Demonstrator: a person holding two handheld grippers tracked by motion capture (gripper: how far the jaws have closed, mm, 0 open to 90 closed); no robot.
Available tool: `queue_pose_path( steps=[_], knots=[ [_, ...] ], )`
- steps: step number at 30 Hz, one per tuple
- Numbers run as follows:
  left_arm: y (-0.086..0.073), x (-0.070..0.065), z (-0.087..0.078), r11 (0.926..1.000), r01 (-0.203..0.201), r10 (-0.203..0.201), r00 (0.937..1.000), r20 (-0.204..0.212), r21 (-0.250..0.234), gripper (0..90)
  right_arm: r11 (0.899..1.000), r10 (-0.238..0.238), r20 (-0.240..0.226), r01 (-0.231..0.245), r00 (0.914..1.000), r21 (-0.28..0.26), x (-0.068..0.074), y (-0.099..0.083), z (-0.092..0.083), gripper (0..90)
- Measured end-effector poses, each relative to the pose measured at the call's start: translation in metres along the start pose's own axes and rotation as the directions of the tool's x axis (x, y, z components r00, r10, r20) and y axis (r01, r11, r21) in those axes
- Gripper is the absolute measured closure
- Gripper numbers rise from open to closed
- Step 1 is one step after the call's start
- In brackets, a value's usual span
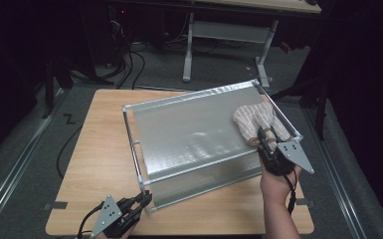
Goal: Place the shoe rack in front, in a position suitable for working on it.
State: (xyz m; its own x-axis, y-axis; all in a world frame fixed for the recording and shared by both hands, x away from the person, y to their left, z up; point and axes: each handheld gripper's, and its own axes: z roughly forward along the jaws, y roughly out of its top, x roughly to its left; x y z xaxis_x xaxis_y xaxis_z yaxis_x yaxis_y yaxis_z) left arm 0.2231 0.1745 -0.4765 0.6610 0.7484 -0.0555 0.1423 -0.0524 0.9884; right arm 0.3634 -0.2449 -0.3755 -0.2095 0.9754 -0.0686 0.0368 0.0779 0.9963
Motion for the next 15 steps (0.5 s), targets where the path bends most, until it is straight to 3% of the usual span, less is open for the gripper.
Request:
queue_pose_path(
  steps=[15],
  knots=[
    [0.002,-0.004,0.015,1.0,-0.005,0.005,0.9977,0.067,0.003,79.7,1.0,0.006,-0.096,-0.007,0.9954,-0.009,0.046,0.002,-0.012,66.9]
  ],
)
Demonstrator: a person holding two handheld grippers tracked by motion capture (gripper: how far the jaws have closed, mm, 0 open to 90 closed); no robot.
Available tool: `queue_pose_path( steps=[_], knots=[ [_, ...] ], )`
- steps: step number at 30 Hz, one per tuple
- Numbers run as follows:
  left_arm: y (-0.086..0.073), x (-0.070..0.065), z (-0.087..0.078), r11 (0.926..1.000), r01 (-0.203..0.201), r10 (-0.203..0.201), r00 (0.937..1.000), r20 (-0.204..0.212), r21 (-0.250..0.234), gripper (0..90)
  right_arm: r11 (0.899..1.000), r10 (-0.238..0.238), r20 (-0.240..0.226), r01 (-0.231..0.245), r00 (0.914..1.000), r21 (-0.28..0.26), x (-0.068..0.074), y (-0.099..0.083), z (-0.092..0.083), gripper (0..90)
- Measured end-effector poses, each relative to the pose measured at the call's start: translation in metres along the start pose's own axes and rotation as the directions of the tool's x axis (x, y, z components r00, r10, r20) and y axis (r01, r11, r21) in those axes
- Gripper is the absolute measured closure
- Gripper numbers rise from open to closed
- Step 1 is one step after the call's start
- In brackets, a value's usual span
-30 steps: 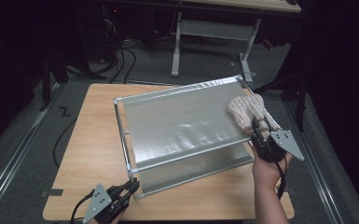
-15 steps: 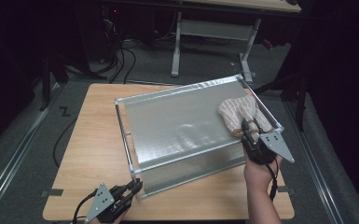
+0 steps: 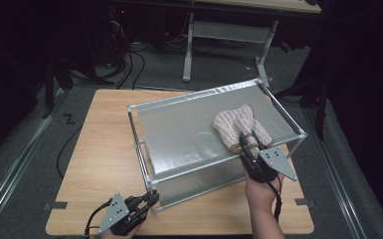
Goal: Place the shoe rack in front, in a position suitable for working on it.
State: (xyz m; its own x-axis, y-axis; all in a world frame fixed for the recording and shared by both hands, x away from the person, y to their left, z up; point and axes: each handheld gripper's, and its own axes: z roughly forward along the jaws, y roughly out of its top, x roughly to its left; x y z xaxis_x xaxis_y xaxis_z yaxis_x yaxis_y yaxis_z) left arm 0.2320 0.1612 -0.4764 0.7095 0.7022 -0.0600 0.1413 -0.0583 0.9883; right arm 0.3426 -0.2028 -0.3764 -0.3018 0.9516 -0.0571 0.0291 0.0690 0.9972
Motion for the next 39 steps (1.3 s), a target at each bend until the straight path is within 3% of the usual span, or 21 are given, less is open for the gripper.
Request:
queue_pose_path(
  steps=[16,25,38,39],
  knots=[
    [0.001,-0.002,0.009,1.0,-0.009,0.008,0.9987,0.051,0.004,79.5,0.999,-0.034,-0.117,0.031,0.9925,-0.023,0.058,0.002,-0.008,66.6],
    [0.001,-0.004,0.012,0.9998,-0.019,0.019,0.9984,0.054,0.004,79.5,0.999,-0.044,-0.202,0.036,0.9785,-0.039,0.091,0.002,-0.016,66.4],
    [0.001,-0.006,0.015,0.9996,-0.027,0.026,0.9981,0.055,0.009,79.3,0.997,-0.068,-0.268,0.055,0.9611,-0.056,0.118,0.004,-0.021,66.3],
    [0.001,-0.005,0.015,0.9995,-0.029,0.028,0.998,0.056,0.01,79.3,0.997,-0.07,-0.282,0.055,0.957,-0.06,0.123,0.004,-0.021,66.2]
  ],
)
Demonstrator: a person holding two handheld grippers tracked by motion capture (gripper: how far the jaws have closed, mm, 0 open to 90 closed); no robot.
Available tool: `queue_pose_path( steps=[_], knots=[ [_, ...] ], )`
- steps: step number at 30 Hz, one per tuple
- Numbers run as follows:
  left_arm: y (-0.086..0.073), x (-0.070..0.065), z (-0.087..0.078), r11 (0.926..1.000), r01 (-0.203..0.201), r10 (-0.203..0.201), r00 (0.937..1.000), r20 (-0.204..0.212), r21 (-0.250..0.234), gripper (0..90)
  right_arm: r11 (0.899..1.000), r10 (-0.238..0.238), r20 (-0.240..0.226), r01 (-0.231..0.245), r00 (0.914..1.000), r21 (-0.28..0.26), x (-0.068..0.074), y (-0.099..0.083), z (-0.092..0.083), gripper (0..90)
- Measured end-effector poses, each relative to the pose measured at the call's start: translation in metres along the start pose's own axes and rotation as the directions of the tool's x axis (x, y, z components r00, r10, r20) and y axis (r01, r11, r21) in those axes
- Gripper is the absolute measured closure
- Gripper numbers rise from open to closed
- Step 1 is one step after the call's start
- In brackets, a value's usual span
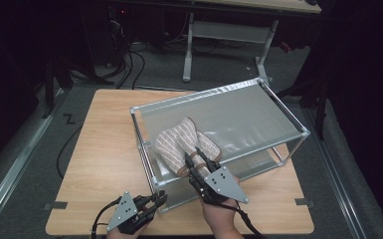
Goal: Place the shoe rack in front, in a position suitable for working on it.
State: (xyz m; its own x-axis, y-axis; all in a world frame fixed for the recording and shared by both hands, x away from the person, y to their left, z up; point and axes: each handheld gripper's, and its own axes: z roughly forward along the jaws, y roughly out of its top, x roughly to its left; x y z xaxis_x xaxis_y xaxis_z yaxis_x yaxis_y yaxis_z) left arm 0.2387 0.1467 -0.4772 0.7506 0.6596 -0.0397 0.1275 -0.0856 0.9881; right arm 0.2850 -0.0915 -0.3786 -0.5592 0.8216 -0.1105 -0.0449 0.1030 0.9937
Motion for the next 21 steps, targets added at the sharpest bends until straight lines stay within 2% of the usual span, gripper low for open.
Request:
queue_pose_path(
  steps=[8,15,21],
  knots=[
    [0.0,0.0,0.001,1.0,-0.002,0.002,1.0,0.003,0.004,79.0,1.0,0.0,-0.035,0.0,0.9994,-0.009,0.012,0.001,0.001,65.7],
    [-0.001,-0.001,0.002,1.0,0.002,-0.002,1.0,0.007,0.008,79.0,1.0,0.005,-0.045,-0.005,0.999,-0.004,0.015,0.002,0.0,65.1],
    [-0.001,-0.001,0.003,0.9999,-0.001,0.0,0.9999,0.011,0.012,78.9,1.0,-0.01,-0.062,0.009,0.998,-0.009,0.02,0.003,-0.002,64.9]
  ],
)
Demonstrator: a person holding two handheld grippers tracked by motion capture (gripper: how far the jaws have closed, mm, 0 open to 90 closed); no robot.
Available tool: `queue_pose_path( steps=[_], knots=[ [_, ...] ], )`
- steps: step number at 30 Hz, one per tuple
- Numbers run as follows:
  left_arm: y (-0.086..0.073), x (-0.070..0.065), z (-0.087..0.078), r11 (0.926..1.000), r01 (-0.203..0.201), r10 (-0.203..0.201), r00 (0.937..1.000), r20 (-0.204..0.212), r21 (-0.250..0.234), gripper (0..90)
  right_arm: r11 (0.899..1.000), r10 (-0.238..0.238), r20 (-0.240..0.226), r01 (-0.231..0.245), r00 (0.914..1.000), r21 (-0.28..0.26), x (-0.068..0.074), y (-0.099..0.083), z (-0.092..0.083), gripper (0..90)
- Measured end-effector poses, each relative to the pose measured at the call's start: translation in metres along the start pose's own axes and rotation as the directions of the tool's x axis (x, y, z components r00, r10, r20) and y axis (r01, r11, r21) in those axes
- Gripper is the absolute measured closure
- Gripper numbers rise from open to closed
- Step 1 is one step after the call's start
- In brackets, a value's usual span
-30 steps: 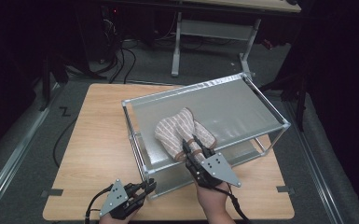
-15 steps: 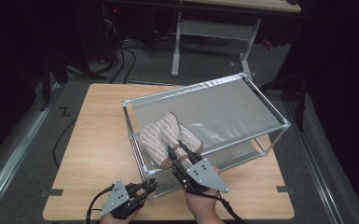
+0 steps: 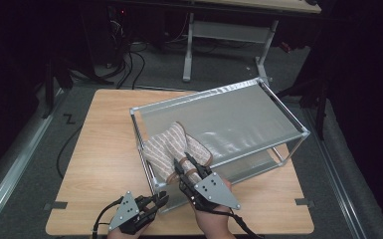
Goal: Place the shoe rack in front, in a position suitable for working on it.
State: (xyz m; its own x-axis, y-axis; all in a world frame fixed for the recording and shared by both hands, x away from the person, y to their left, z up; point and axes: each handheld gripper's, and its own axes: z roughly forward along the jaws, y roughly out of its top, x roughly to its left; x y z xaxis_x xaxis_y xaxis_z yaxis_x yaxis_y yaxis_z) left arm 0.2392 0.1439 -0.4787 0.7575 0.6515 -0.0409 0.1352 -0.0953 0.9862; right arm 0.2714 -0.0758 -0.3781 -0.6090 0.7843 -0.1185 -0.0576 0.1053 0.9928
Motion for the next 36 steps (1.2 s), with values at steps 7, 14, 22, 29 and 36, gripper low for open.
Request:
queue_pose_path(
  steps=[7,14,22,29,36],
  knots=[
    [0.0,0.0,-0.001,0.9999,-0.015,0.015,0.9999,-0.006,0.002,79.5,1.0,-0.009,0.006,0.009,0.9999,0.012,-0.005,-0.001,0.001,65.0],
    [0.0,-0.001,-0.002,0.9998,-0.02,0.02,0.9998,-0.006,0.002,79.9,1.0,-0.014,0.051,0.013,0.9986,0.02,-0.02,-0.002,-0.001,64.9],
    [0.0,-0.001,-0.003,0.9998,-0.019,0.019,0.9997,-0.014,0.0,80.0,0.999,-0.001,0.143,-0.004,0.9898,0.033,-0.057,-0.007,-0.009,64.9],
    [0.0,0.001,-0.007,0.9999,-0.016,0.016,0.9995,-0.029,0.0,80.1,0.999,0.004,0.216,-0.014,0.9763,0.043,-0.088,-0.011,-0.016,64.9],
    [-0.001,0.004,-0.012,0.9999,-0.014,0.014,0.9988,-0.046,0.001,80.0,0.998,0.0,0.279,-0.015,0.9602,0.053,-0.118,-0.014,-0.024,64.8]
  ],
)
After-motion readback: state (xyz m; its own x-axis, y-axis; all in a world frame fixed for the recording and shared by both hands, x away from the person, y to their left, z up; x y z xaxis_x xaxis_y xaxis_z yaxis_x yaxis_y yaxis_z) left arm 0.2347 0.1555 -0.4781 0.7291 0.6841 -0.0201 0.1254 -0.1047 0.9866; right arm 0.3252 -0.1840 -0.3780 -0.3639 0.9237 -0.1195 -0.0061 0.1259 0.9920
